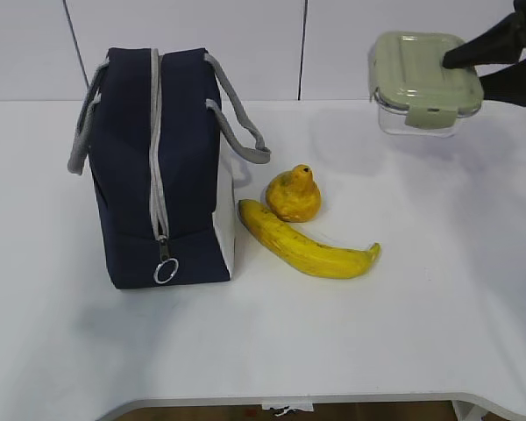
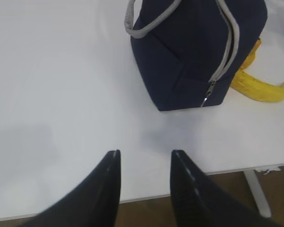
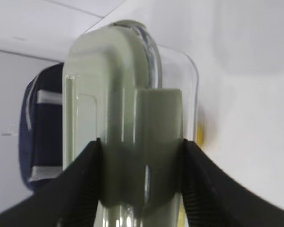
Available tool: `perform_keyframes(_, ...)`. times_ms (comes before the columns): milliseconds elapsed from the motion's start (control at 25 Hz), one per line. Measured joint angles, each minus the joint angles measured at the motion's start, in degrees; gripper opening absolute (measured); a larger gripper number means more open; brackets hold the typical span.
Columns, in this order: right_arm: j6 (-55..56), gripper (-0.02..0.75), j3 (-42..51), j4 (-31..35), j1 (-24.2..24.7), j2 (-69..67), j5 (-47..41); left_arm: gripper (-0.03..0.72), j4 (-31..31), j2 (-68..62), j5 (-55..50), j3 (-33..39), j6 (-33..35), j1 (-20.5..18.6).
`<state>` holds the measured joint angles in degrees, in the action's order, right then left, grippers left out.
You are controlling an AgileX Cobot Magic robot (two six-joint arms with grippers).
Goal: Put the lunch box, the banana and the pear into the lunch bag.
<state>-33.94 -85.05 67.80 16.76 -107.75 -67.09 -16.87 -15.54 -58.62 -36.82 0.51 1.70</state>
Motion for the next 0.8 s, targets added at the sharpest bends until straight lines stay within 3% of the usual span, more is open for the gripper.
perform_keyframes(40, 0.2, 0.368, 0.0, 0.0, -1.0, 0.7, -0.1, 0.314, 0.0, 0.0, 0.0, 0.0, 0.0, 0.0)
perform_keyframes(80, 0.2, 0.368, 0.0, 0.1, -2.0, 1.2, -0.3, 0.379, -2.3, -4.9, 1.7, -1.8, 0.0, 0.0)
perform_keyframes(200, 0.5, 0.367, 0.0, 0.3, -5.3, 2.2, -0.6, 0.438, -5.4, -12.6, 3.8, -5.6, 0.0, 0.0)
perform_keyframes(280, 0.6, 0.368, 0.0, 0.2, -8.0, 2.5, -0.6, 0.438, -5.4, -12.6, 3.8, -5.6, 0.0, 0.0)
perform_keyframes(320, 0.6, 0.368, 0.0, 0.6, -9.3, 2.6, -0.6, 0.450, -7.8, -22.3, 4.2, -9.9, 1.5, 0.0)
perform_keyframes(520, 0.7, 0.367, 0.0, 6.2, -15.2, 2.6, -0.9, 0.452, -11.0, -37.0, 4.2, -15.7, 6.5, 0.0)
perform_keyframes(800, 0.3, 0.367, 0.0, 10.1, -19.7, 2.6, -0.9, 0.454, -23.9, -53.8, 4.1, -24.7, 17.4, 0.0)
